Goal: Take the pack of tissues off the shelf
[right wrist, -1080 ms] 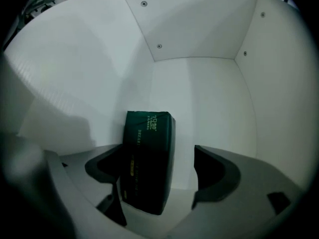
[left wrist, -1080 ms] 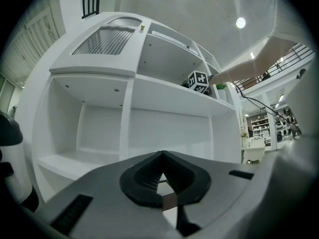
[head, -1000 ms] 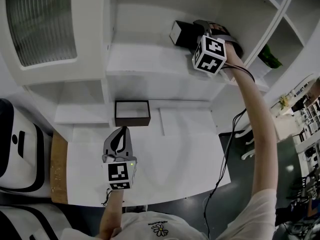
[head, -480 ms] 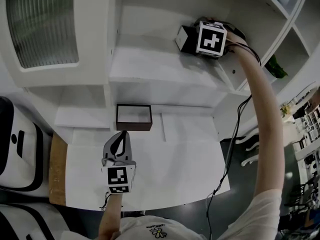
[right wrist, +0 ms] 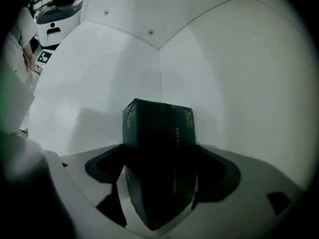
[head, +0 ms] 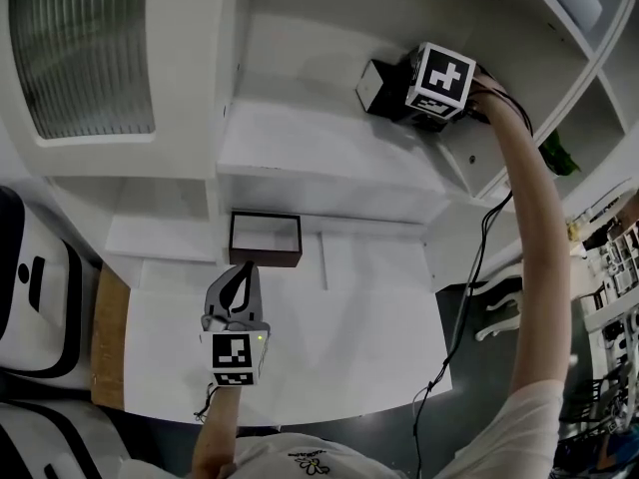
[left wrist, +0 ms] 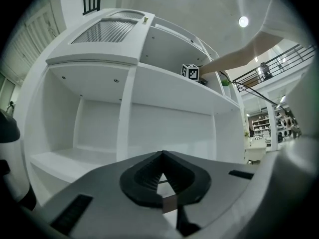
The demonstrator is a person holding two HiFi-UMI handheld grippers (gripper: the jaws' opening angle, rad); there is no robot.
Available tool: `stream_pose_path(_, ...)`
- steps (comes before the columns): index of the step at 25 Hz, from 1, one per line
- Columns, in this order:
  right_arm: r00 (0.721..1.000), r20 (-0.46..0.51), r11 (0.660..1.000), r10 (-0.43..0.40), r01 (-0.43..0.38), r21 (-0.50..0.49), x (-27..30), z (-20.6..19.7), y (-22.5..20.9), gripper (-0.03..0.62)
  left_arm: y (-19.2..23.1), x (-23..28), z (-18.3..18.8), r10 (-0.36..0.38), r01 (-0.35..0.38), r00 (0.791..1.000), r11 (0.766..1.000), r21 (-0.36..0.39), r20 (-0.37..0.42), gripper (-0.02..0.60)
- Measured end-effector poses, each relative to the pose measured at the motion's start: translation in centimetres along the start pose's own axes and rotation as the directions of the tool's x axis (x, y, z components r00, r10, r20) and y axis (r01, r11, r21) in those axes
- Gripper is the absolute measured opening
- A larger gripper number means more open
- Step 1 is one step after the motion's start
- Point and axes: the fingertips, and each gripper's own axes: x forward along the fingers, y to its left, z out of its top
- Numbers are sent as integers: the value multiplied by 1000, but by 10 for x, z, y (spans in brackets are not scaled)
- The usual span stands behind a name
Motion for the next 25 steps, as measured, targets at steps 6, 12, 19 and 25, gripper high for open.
stream_pose_path(6, 1000, -24, 999, 12, -12, -35, -9, 3, 11, 422, -4, -3, 1, 0, 0, 1000, 1000, 14, -3, -2)
stream_pose_path(12, 996, 63, 998, 58, -56, -43, -17, 21, 23, 428, 9, -6, -5, 36, -36, 999, 999, 11, -13, -2)
stream_pose_path(19, 986, 65, 988, 152, -151, -24, -8, 23, 20, 437, 6, -8, -7, 32, -32, 999, 999, 10, -15, -2)
stream_pose_path(25, 978, 61, 980, 197, -197, -6, -4, 23, 16, 453, 7, -11, -11, 34, -34, 999, 999, 1, -32, -2)
